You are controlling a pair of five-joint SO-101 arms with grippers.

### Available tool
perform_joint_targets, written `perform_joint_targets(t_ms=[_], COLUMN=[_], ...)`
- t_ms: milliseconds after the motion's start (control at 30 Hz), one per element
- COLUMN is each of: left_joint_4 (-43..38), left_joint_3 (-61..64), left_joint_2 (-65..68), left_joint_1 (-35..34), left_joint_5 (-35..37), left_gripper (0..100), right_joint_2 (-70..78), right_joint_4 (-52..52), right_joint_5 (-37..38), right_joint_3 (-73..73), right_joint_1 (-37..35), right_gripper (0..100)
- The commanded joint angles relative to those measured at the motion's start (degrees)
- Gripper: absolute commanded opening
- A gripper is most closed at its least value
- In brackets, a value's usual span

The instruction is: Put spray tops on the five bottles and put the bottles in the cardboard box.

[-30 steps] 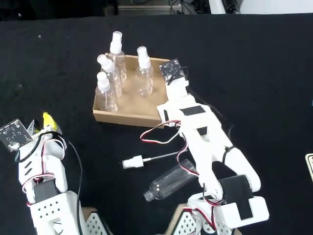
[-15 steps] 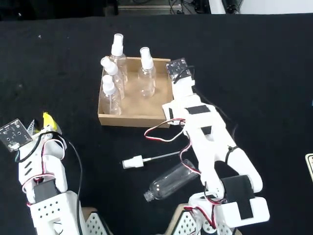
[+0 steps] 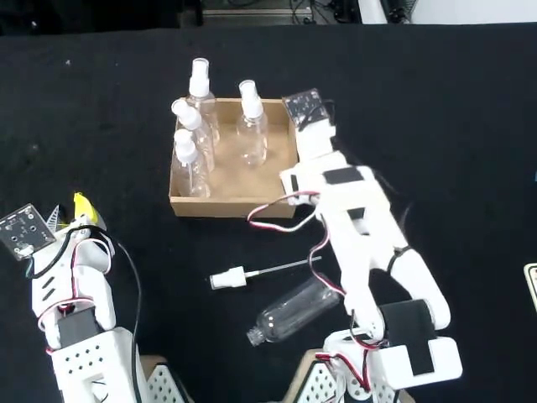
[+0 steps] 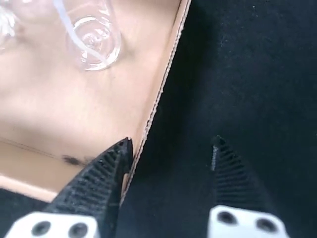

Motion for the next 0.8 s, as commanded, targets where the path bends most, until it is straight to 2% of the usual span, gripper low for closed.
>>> perform_joint_targets(t_ms=[0,100,167,500,567,767], left_joint_4=[-0.97,-0.97,-0.97,-0.97,-0.97,-0.97], left_joint_3=[1.27,1.27,1.27,1.27,1.27,1.27], left_joint_2=[-0.44,-0.44,-0.44,-0.44,-0.44,-0.53], left_joint_1=[0.04,0.04,0.04,0.04,0.04,0.04], left_joint_5=[-0.26,-0.26,-0.26,-0.26,-0.26,-0.26], left_gripper=[10,10,10,10,10,10], right_joint_2=[-6.81,-11.65,-15.08,-23.87,-23.87,-23.78], right_joint_4=[11.87,19.16,24.35,57.14,61.19,60.22], right_joint_5=[0.53,2.55,8.79,58.46,63.91,72.35], right_joint_3=[-9.71,-12.44,-13.05,-11.38,-10.59,-2.07], right_joint_1=[0.0,0.18,0.35,0.26,0.26,0.0], right_gripper=[23.0,22.7,22.7,22.6,22.6,22.6])
